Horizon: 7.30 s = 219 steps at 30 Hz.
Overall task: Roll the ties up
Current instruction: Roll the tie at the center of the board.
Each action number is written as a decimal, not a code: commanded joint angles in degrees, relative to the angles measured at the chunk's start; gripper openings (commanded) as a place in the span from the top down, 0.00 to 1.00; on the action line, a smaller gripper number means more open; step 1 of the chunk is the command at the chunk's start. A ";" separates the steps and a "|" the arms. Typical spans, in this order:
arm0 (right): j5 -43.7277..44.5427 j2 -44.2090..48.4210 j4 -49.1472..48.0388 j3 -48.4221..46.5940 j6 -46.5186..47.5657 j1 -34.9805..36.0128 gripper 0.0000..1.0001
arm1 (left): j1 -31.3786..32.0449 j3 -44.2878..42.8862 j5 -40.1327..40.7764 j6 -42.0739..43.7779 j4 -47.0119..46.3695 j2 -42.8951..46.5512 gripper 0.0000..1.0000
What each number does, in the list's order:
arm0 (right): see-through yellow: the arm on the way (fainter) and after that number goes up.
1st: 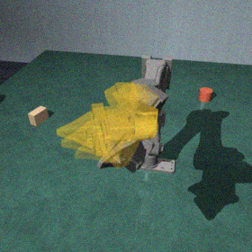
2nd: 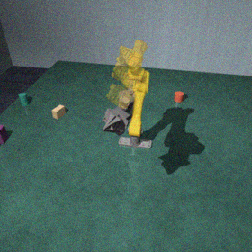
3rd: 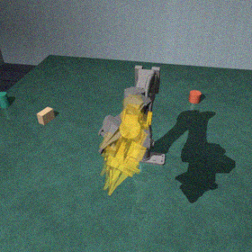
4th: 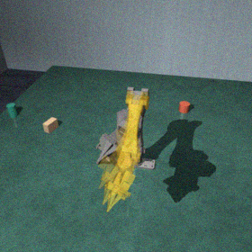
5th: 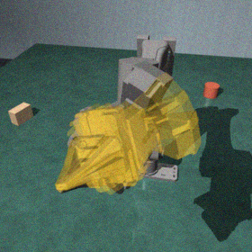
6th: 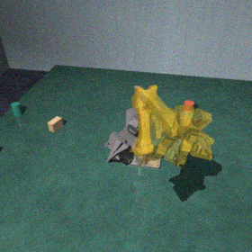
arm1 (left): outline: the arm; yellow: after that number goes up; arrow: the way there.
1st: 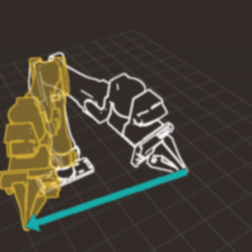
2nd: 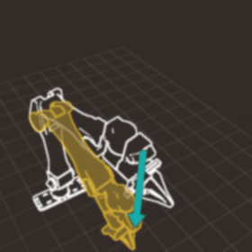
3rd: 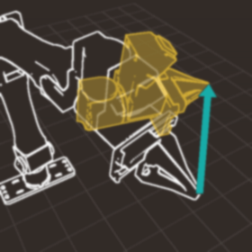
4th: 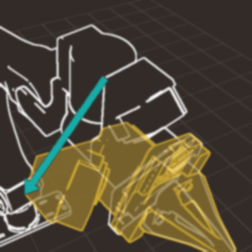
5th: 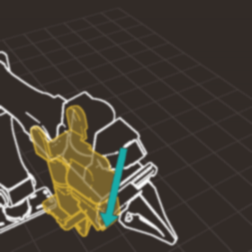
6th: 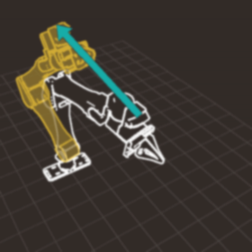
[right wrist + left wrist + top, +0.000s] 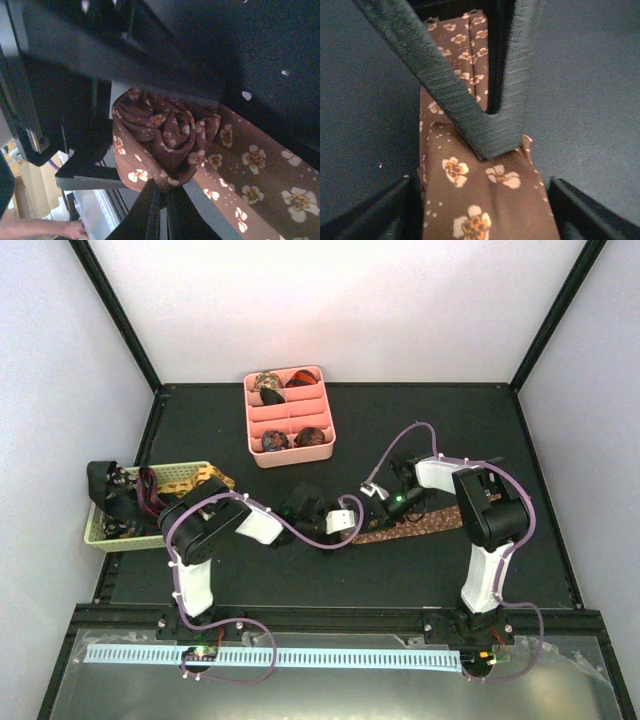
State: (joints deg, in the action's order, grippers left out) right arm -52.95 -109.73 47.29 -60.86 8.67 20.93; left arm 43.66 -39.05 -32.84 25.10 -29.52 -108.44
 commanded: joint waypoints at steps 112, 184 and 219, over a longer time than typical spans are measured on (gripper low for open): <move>4.06 -7.15 4.93 -6.21 0.36 -3.31 0.98 | 0.36 -0.70 2.74 -4.22 -12.45 -2.67 0.01; -5.45 -4.30 6.12 -9.04 -1.33 -1.07 0.53 | 0.81 -2.42 11.69 -2.14 15.07 -0.36 0.69; 8.12 -9.58 4.39 -5.46 0.38 -5.27 0.98 | -1.85 3.10 -1.22 -10.35 -19.06 -2.18 0.08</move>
State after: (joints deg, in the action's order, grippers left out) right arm -50.85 -118.15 52.97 -67.83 7.79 15.92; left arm 41.32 -34.76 -29.85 17.54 -38.11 -106.72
